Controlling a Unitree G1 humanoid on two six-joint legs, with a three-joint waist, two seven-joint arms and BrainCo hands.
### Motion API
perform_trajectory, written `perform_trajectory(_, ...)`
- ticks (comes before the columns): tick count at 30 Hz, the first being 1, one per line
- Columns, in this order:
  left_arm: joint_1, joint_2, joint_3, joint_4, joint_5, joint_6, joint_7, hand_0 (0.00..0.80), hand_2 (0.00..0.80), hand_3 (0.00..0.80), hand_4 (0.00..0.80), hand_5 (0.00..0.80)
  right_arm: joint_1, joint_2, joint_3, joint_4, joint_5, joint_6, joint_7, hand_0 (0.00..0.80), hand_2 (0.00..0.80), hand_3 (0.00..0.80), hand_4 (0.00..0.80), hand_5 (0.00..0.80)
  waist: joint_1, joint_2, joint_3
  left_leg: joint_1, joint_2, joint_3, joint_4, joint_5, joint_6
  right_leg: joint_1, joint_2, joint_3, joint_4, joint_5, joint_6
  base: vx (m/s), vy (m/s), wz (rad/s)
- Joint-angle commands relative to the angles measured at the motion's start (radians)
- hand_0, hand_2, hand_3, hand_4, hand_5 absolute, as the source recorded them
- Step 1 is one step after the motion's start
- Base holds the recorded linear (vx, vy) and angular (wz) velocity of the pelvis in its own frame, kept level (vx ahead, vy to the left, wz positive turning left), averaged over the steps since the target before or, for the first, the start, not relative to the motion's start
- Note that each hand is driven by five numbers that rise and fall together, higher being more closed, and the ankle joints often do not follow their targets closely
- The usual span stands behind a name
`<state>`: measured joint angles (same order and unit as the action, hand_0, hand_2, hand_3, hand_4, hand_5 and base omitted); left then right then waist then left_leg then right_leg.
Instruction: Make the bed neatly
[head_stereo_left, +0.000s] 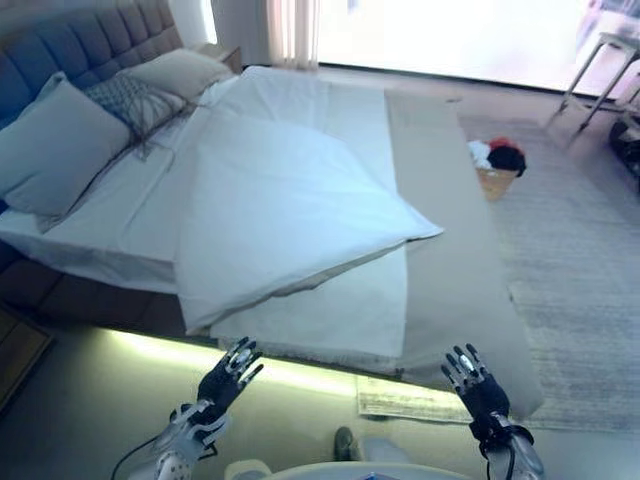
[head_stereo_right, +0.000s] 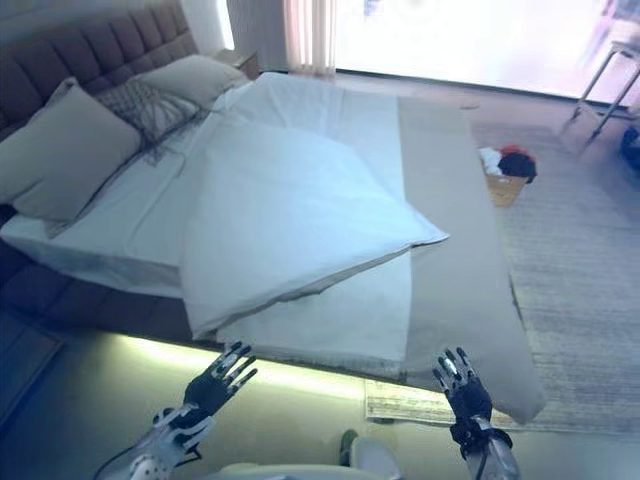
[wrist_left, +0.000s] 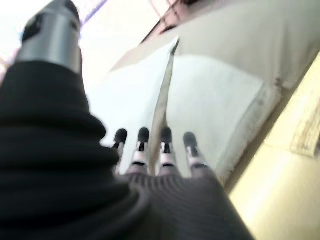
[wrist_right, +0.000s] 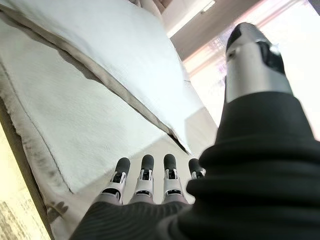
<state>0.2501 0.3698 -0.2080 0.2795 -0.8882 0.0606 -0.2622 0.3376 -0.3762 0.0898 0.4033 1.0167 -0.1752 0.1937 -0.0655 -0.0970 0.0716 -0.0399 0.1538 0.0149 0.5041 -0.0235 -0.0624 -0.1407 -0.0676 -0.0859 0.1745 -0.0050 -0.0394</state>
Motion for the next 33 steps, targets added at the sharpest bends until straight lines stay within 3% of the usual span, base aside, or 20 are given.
perform_trajectory(1, -0.050, -0.005, 0.047, -0.028, -0.058, -0.039, -0.009, 0.000, 0.000, 0.000, 0.000, 0.000, 0.016, -0.032, -0.006, -0.072, 0.036, -0.054, 0.002, 0.000, 0.000, 0.000, 0.000, 0.000, 0.015, 0.048, 0.030, -0.063, -0.008, 0.053, -0.248, 0.206, -0.008, 0.144, 0.052, 0.031, -0.097, 0.020, 0.090, 0.217, 0.089, 0.15)
perform_trajectory(3, -0.055, -0.016, 0.043, -0.025, -0.049, -0.037, -0.001, 0.000, 0.000, 0.000, 0.000, 0.000, 0.037, -0.031, -0.009, -0.091, 0.039, -0.060, -0.001, 0.000, 0.000, 0.000, 0.000, 0.000, 0.043, 0.064, 0.040, -0.127, -0.009, 0.059, -0.384, 0.276, -0.044, 0.197, 0.061, 0.028, -0.114, -0.003, 0.098, 0.274, 0.071, 0.22)
perform_trajectory(5, -0.052, -0.017, 0.041, -0.031, -0.050, -0.036, 0.006, 0.000, 0.000, 0.000, 0.000, 0.000, 0.048, -0.032, -0.010, -0.104, 0.043, -0.062, 0.008, 0.000, 0.000, 0.000, 0.000, 0.000, 0.067, 0.070, 0.048, -0.168, -0.005, 0.059, -0.499, 0.328, -0.060, 0.230, 0.061, 0.031, -0.120, -0.016, 0.103, 0.310, 0.039, -0.02)
perform_trajectory(8, -0.029, -0.016, 0.064, -0.031, -0.038, -0.026, -0.009, 0.000, 0.000, 0.000, 0.000, 0.000, 0.044, -0.031, -0.002, -0.107, 0.051, -0.072, 0.007, 0.000, 0.000, 0.000, 0.000, 0.000, 0.112, 0.083, 0.053, -0.239, -0.013, 0.006, -0.575, 0.346, -0.072, 0.267, 0.059, 0.040, -0.106, -0.055, 0.101, 0.324, 0.007, -0.32)
perform_trajectory(14, -0.010, -0.026, 0.083, -0.011, -0.011, -0.010, -0.018, 0.000, 0.000, 0.000, 0.000, 0.000, 0.048, -0.003, 0.006, -0.073, 0.040, -0.074, 0.027, 0.000, 0.000, 0.000, 0.000, 0.000, 0.142, 0.121, 0.039, -0.286, -0.029, 0.017, -0.588, 0.357, -0.075, 0.334, 0.065, 0.051, -0.057, -0.147, 0.089, 0.367, 0.049, -0.43)
perform_trajectory(17, -0.014, -0.025, 0.079, -0.018, -0.012, 0.003, -0.009, 0.000, 0.000, 0.000, 0.000, 0.000, 0.047, 0.009, 0.025, -0.079, 0.027, -0.076, 0.007, 0.000, 0.000, 0.000, 0.000, 0.000, 0.151, 0.122, 0.036, -0.250, -0.056, 0.003, -0.553, 0.324, -0.055, 0.364, 0.046, 0.065, -0.036, -0.173, 0.102, 0.374, 0.114, -0.14)
perform_trajectory(19, -0.019, -0.020, 0.065, -0.019, -0.025, 0.001, 0.004, 0.000, 0.000, 0.000, 0.000, 0.000, 0.040, 0.008, 0.044, -0.080, 0.026, -0.076, -0.016, 0.000, 0.000, 0.000, 0.000, 0.000, 0.156, 0.111, 0.029, -0.239, -0.084, -0.002, -0.511, 0.257, -0.028, 0.377, 0.018, 0.074, -0.017, -0.177, 0.118, 0.412, 0.179, 0.02)
perform_trajectory(21, -0.034, -0.014, 0.048, -0.003, -0.015, 0.001, 0.009, 0.000, 0.000, 0.000, 0.000, 0.000, 0.033, 0.025, 0.053, -0.068, 0.040, -0.073, -0.046, 0.000, 0.000, 0.000, 0.000, 0.000, 0.162, 0.101, 0.014, -0.252, -0.104, 0.021, -0.445, 0.241, -0.007, 0.396, -0.024, 0.053, 0.029, -0.176, 0.143, 0.466, 0.252, -0.11)
perform_trajectory(22, -0.038, -0.011, 0.044, 0.001, -0.011, 0.002, 0.007, 0.000, 0.000, 0.000, 0.000, 0.000, 0.035, 0.032, 0.051, -0.067, 0.045, -0.070, -0.047, 0.000, 0.000, 0.000, 0.000, 0.000, 0.164, 0.093, 0.007, -0.258, -0.116, 0.024, -0.424, 0.230, 0.003, 0.401, -0.039, 0.050, 0.045, -0.154, 0.156, 0.410, 0.229, -0.21)
perform_trajectory(24, -0.031, 0.000, 0.026, -0.018, 0.009, -0.007, 0.003, 0.000, 0.000, 0.000, 0.000, 0.000, 0.038, 0.046, 0.060, -0.082, 0.037, -0.078, -0.056, 0.000, 0.000, 0.000, 0.000, 0.000, 0.177, 0.065, -0.021, -0.245, -0.174, 0.022, -0.401, 0.192, 0.057, 0.392, -0.093, 0.047, 0.155, -0.023, 0.202, 0.337, 0.234, -0.28)
perform_trajectory(26, -0.013, 0.009, 0.020, -0.032, 0.020, -0.023, 0.005, 0.000, 0.000, 0.000, 0.000, 0.000, 0.042, 0.055, 0.065, -0.103, 0.021, -0.092, -0.050, 0.000, 0.000, 0.000, 0.000, 0.000, 0.179, 0.072, -0.037, -0.213, -0.198, 0.033, -0.404, 0.163, 0.097, 0.343, -0.113, 0.047, 0.333, 0.073, 0.219, 0.306, 0.299, -0.24)
perform_trajectory(27, -0.011, 0.020, 0.027, -0.029, 0.026, -0.029, 0.007, 0.000, 0.000, 0.000, 0.000, 0.000, 0.046, 0.064, 0.063, -0.116, 0.015, -0.094, -0.048, 0.000, 0.000, 0.000, 0.000, 0.000, 0.170, 0.096, -0.038, -0.173, -0.205, 0.025, -0.412, 0.143, 0.119, 0.260, -0.108, 0.044, 0.483, 0.128, 0.217, 0.308, 0.301, 0.04)
perform_trajectory(29, -0.021, 0.029, 0.039, -0.027, 0.024, -0.032, 0.011, 0.000, 0.000, 0.000, 0.000, 0.000, 0.042, 0.067, 0.066, -0.119, 0.007, -0.094, -0.045, 0.000, 0.000, 0.000, 0.000, 0.000, 0.166, 0.111, -0.035, -0.140, -0.218, 0.020, -0.412, 0.124, 0.133, 0.173, -0.128, 0.020, 0.552, 0.140, 0.198, 0.276, 0.210, 0.04)
perform_trajectory(30, -0.029, 0.034, 0.046, -0.030, 0.019, -0.034, 0.017, 0.000, 0.000, 0.000, 0.000, 0.000, 0.037, 0.069, 0.074, -0.119, -0.002, -0.096, -0.048, 0.000, 0.000, 0.000, 0.000, 0.000, 0.157, 0.109, -0.023, -0.116, -0.235, 0.011, -0.410, 0.112, 0.138, 0.129, -0.142, 0.004, 0.551, 0.115, 0.183, 0.219, 0.087, -0.06)
perform_trajectory(33, -0.054, 0.038, 0.055, -0.030, 0.004, -0.033, 0.053, 0.000, 0.000, 0.000, 0.000, 0.000, 0.024, 0.068, 0.089, -0.108, -0.005, -0.103, -0.056, 0.000, 0.000, 0.000, 0.000, 0.000, 0.135, 0.123, -0.009, -0.069, -0.244, -0.019, -0.405, 0.090, 0.136, 0.064, -0.115, -0.034, 0.399, 0.055, 0.141, 0.224, -0.027, -0.06)
